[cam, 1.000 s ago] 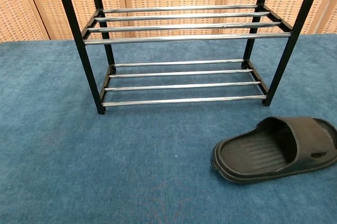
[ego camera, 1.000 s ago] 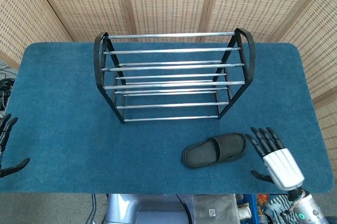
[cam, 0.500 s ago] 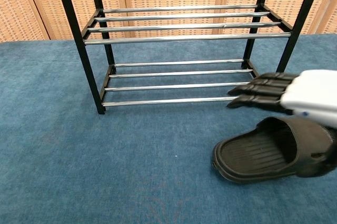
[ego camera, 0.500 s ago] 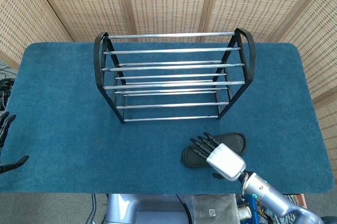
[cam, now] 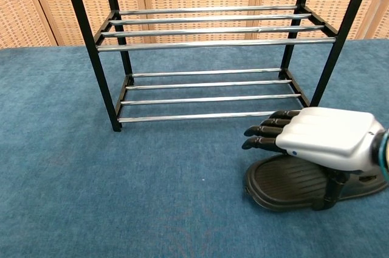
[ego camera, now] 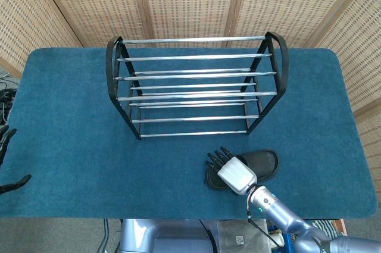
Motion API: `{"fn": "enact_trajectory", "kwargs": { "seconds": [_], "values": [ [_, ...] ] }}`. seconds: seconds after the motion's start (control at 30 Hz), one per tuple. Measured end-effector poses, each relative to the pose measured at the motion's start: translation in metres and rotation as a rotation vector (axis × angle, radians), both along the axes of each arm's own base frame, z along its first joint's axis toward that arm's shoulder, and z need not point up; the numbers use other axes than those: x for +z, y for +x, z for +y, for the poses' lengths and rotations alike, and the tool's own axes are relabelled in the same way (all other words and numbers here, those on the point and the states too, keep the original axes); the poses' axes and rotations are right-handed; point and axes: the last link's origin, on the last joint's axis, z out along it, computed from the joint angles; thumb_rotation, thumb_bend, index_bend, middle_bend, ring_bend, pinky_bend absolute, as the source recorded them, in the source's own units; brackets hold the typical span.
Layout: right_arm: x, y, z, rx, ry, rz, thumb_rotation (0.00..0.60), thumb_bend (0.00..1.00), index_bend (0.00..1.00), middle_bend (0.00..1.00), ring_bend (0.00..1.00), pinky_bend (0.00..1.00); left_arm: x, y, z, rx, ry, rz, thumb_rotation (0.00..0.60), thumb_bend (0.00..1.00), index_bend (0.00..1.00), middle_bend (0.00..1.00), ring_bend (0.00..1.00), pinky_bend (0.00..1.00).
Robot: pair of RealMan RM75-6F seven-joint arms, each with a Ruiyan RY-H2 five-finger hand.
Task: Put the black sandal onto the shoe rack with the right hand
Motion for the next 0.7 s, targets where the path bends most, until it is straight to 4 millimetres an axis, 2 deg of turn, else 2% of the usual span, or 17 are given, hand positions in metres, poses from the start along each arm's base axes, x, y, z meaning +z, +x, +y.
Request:
{"fn": "enact_trajectory", "kwargs": {
  "seconds": [0.47,0.7],
  "values": [
    [-0.026,0.013,-0.007,-0.065,-0.023,0.137,0.600,0.00,0.00,0.00,0.00,0.00,-0.001,0.000,0.000,0.000,-0.005,0.001,0.600,0.17,0.00,0.00,0.00,0.00],
    [-0.030,0.008,-0.012,-0.062,-0.028,0.164,0.600,0.00,0.00,0.02,0.01,0.01,-0.002,0.000,0.001,-0.001,-0.007,0.004,0.600,0.17,0.00,0.00,0.00,0.00]
  ]
}}
